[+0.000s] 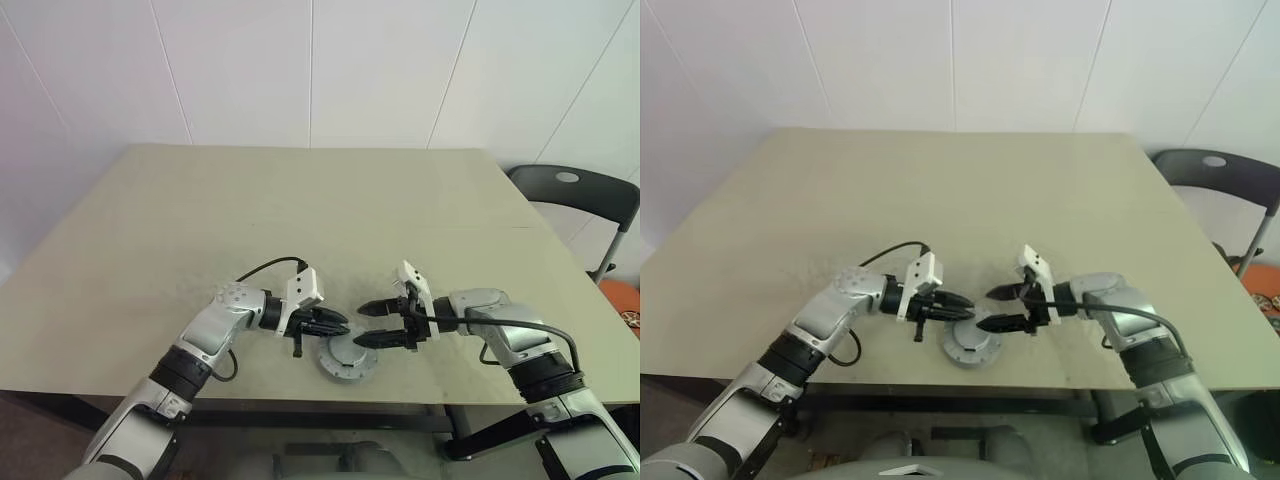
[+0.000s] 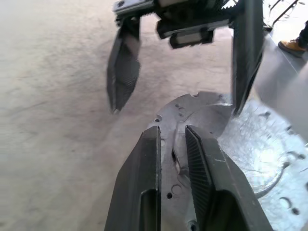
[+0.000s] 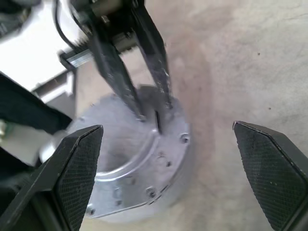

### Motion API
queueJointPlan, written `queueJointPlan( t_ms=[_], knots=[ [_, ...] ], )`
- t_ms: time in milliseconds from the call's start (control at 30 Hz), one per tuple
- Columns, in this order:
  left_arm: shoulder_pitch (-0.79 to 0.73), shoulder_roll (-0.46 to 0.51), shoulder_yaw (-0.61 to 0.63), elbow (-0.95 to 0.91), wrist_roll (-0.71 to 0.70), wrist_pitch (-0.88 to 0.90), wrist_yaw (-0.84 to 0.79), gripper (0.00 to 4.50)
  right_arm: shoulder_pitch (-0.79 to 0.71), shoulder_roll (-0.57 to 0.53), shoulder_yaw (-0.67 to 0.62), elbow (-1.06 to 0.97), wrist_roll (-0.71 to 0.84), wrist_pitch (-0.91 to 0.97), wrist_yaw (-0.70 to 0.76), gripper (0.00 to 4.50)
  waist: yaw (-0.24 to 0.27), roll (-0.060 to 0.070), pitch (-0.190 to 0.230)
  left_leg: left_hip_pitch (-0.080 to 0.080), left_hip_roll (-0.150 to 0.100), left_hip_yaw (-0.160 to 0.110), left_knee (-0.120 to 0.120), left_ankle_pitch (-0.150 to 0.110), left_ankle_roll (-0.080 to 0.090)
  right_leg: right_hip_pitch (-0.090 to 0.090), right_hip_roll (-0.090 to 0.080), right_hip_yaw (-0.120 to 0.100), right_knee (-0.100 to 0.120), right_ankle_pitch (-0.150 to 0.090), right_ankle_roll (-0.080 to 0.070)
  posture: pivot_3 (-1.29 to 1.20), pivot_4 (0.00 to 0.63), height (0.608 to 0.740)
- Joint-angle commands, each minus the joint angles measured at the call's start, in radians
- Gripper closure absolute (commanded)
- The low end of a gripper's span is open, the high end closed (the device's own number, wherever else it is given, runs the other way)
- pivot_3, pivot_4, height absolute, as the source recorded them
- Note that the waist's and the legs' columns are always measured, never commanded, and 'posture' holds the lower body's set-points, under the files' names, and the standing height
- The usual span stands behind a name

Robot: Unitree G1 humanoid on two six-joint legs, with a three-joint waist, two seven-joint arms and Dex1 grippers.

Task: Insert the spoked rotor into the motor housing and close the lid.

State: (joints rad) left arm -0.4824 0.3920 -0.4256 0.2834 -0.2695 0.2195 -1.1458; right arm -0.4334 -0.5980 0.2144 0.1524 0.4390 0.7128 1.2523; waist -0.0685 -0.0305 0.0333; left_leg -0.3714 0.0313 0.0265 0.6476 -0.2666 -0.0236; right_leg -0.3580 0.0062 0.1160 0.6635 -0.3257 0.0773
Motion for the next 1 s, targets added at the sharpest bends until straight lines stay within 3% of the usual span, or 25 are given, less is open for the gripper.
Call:
queueJointPlan(
  t_ms=[33, 233, 433, 600, 833, 1000],
  knots=[
    [0.041, 0.014, -0.060, 0.189, 0.115, -0.051, -0.031, 3.58, -0.039, 0.003, -0.052, -0.014, 0.038, 0.053, -0.020, 0.01, 0.000, 0.001, -0.002, 0.000, 0.000, 0.000, 0.000, 0.000, 0.000, 0.000, 0.000, 0.000, 0.000, 0.000, 0.000, 0.00, 0.000, 0.740],
    [0.032, -0.009, -0.021, 0.251, 0.085, -0.149, -0.146, 3.58, -0.056, 0.022, -0.070, 0.012, 0.037, 0.065, -0.059, 0.01, 0.002, 0.003, -0.004, -0.005, 0.000, 0.000, -0.003, -0.001, 0.001, -0.005, 0.000, -0.002, -0.001, 0.000, 0.000, 0.00, 0.000, 0.740],
    [0.034, -0.028, 0.004, 0.286, 0.095, -0.173, -0.175, 3.58, -0.044, 0.025, -0.081, -0.021, 0.070, 0.079, -0.050, 0.01, 0.009, 0.004, -0.005, -0.017, 0.000, -0.003, -0.002, -0.002, 0.004, -0.015, 0.000, -0.006, -0.001, 0.002, 0.004, 0.00, 0.000, 0.740],
    [0.038, -0.036, 0.020, 0.293, 0.093, -0.198, -0.188, 3.58, -0.038, 0.023, -0.082, -0.032, 0.079, 0.079, -0.052, 0.01, 0.024, 0.005, -0.005, -0.017, 0.000, -0.004, -0.001, -0.002, 0.004, -0.014, 0.000, -0.008, -0.001, 0.002, 0.004, 0.00, 0.000, 0.740],
    [0.010, -0.074, 0.133, 0.270, 0.026, -0.213, -0.162, 3.58, -0.034, 0.028, -0.085, -0.040, 0.086, 0.079, -0.051, 0.01, 0.027, 0.005, -0.004, -0.018, -0.001, -0.004, 0.001, -0.002, 0.004, -0.015, 0.000, -0.009, -0.001, 0.002, 0.004, 0.00, 0.000, 0.740],
    [0.045, -0.088, 0.186, -0.016, -0.068, -0.063, -0.104, 3.58, -0.022, 0.033, -0.089, -0.059, 0.107, 0.073, -0.042, 0.01, 0.026, 0.007, -0.002, -0.020, -0.001, -0.004, 0.001, -0.002, 0.004, -0.016, 0.000, -0.009, 0.000, 0.002, 0.005, 0.00, 0.000, 0.740]
  ],
)
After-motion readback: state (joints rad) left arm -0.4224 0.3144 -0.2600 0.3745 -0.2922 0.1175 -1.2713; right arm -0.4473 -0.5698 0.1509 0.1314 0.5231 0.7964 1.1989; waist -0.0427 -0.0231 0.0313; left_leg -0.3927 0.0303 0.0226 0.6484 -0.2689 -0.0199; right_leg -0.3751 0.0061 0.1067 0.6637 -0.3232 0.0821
